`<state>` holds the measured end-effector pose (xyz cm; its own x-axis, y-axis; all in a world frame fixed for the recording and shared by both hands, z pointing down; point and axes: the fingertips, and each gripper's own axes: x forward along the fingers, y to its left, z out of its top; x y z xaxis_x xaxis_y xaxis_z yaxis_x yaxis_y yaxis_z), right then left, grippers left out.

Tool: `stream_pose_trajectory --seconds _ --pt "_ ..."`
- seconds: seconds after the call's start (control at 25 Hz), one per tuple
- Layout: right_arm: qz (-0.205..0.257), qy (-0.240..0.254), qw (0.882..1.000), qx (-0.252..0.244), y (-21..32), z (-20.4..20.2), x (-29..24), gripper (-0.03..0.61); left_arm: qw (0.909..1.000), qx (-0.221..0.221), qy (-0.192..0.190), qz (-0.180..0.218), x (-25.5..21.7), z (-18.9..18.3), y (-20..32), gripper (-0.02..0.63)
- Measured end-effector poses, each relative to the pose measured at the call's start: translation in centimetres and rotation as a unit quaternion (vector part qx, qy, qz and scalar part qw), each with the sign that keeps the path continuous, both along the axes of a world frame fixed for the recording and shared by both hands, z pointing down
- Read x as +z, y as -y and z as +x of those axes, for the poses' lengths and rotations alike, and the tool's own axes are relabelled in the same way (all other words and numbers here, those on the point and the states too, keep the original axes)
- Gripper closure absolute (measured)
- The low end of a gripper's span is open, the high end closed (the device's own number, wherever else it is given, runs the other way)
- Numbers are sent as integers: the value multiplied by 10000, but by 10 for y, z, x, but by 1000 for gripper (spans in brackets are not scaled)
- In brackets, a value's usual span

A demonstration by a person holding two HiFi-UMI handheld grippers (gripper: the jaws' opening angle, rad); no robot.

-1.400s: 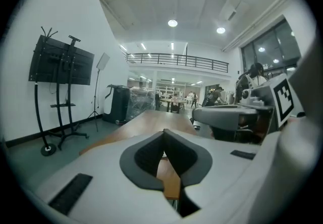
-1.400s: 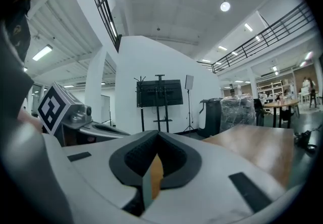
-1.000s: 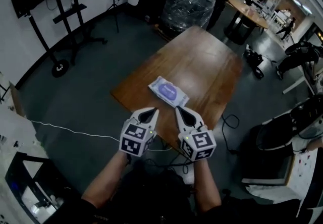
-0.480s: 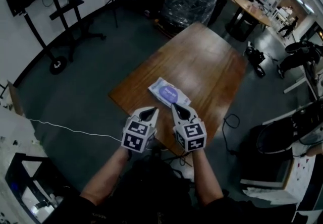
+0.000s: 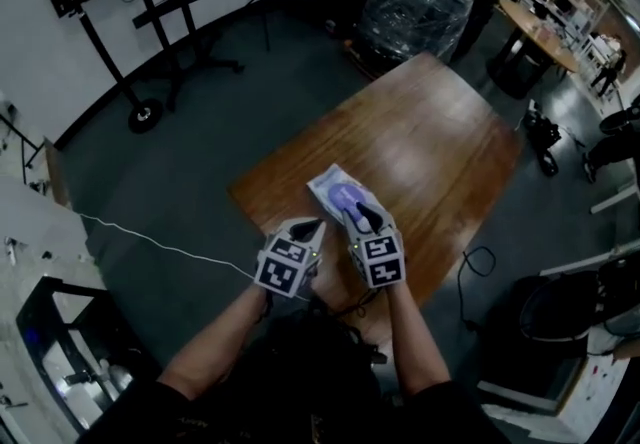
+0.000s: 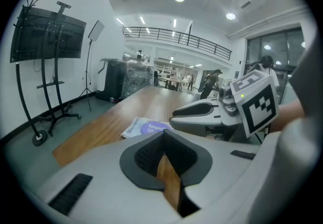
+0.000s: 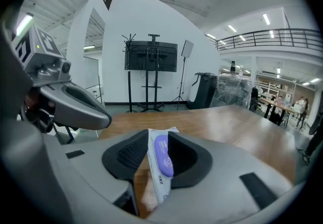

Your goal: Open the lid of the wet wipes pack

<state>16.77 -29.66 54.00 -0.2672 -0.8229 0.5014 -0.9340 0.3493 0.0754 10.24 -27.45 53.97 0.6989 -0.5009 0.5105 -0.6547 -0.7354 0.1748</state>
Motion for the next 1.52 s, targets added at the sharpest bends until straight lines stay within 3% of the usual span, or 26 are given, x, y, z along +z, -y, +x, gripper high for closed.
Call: stream_pose_trajectory --seconds 0.48,0.96,1.52 --pt "-451 -750 9945 -580 43 6 65 296 9969 -231 700 -292 61 11 79 609" --pt "-331 -1002 9909 -836 52 6 73 279 9914 -67 1096 -711 97 21 103 609" --pt "-856 -51 9918 -944 51 15 76 291 9881 223 1209 -926 112 36 98 609"
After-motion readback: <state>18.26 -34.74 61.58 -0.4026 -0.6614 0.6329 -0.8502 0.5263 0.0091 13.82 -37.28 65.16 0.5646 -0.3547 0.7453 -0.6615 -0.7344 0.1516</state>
